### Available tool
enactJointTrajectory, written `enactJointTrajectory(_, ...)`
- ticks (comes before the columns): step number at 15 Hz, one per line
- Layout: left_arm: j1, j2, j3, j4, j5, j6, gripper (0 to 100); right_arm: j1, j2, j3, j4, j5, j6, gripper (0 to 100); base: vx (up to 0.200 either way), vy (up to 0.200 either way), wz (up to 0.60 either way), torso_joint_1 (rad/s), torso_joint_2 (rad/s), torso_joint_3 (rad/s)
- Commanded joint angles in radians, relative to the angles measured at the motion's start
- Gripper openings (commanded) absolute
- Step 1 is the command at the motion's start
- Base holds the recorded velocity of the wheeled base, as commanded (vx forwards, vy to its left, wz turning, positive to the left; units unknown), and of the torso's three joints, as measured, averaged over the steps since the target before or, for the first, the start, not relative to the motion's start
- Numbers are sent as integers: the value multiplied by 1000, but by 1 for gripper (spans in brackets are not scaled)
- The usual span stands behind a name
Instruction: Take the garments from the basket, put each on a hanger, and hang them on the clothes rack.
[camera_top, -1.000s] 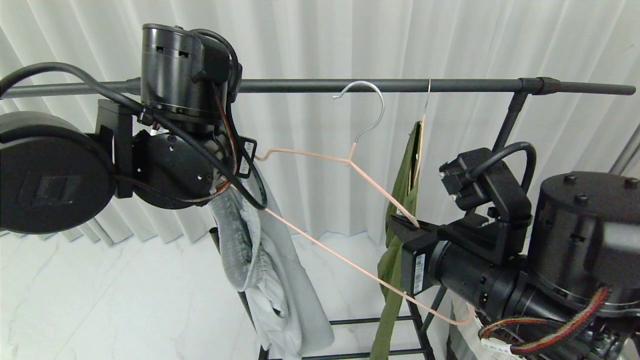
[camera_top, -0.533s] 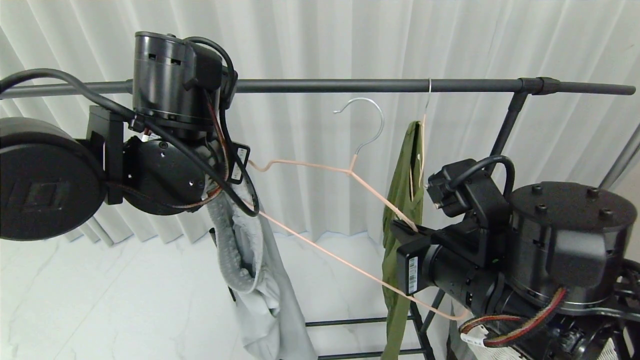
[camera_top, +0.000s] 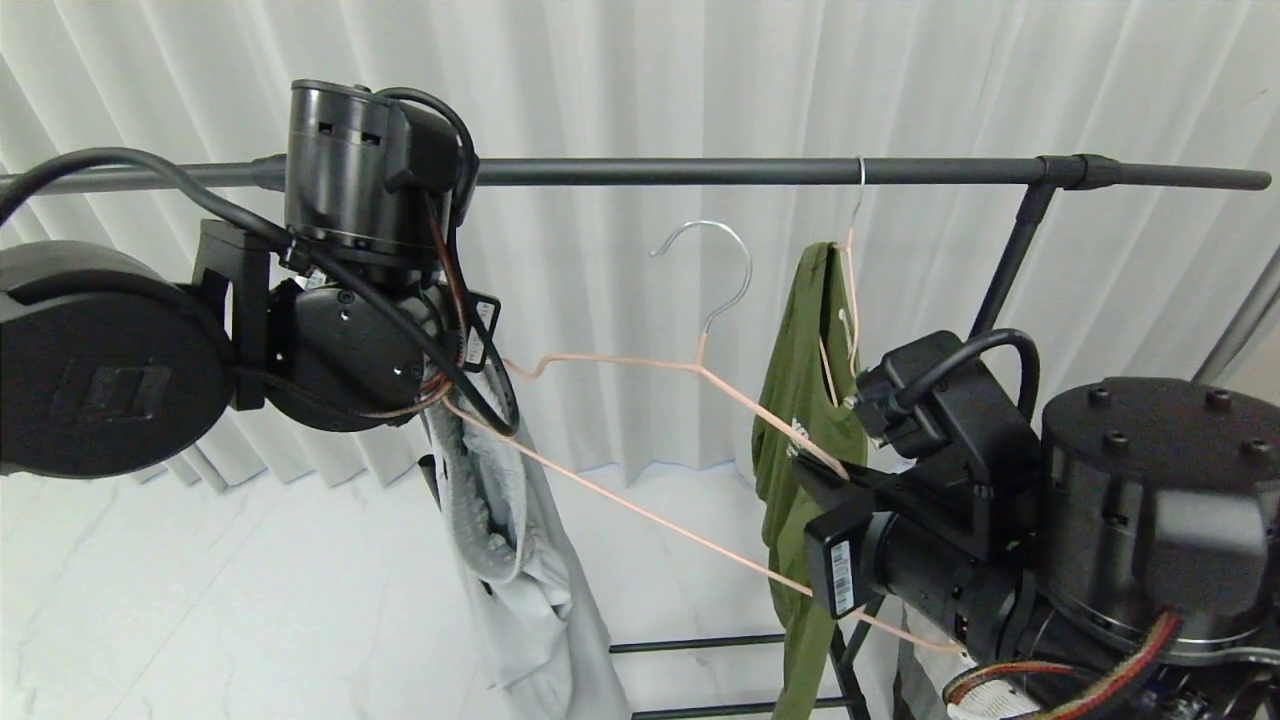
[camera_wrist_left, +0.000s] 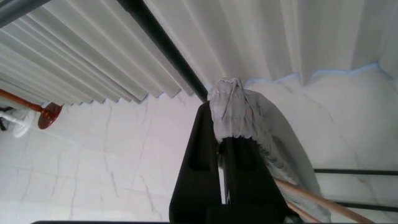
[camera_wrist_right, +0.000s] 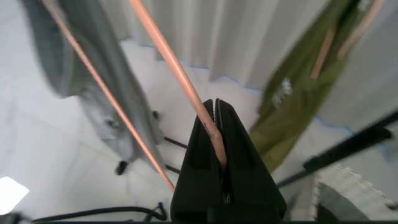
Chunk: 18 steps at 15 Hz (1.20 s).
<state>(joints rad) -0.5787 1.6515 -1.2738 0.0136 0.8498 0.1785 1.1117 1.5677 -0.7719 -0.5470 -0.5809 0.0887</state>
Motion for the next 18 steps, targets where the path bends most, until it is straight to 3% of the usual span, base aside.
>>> enactJointTrajectory(1, -1, 5, -1, 0, 0, -1, 0, 2, 22, -3, 6, -39, -3, 0, 0, 0, 0, 0, 0, 0)
enactJointTrajectory(5, 0, 8, -1, 0, 0, -1, 0, 43, 8, 0, 6, -47, 17, 0, 0, 0, 0, 0, 0, 0)
enactJointTrajectory(8, 2, 10, -2, 0, 0, -1, 0, 165, 25, 0, 24, -39, 114, 0, 0, 0, 0, 0, 0, 0)
enactJointTrajectory(11, 0, 16, -2, -1, 0, -4, 0, 229, 72, -4, 33, -34, 181, 0, 0, 0, 0, 0, 0, 0)
enactJointTrajectory(18, 20, 14, 5, -1, 0, -7, 0, 160, 86, -20, 24, -74, 213, 0, 0, 0, 0, 0, 0, 0)
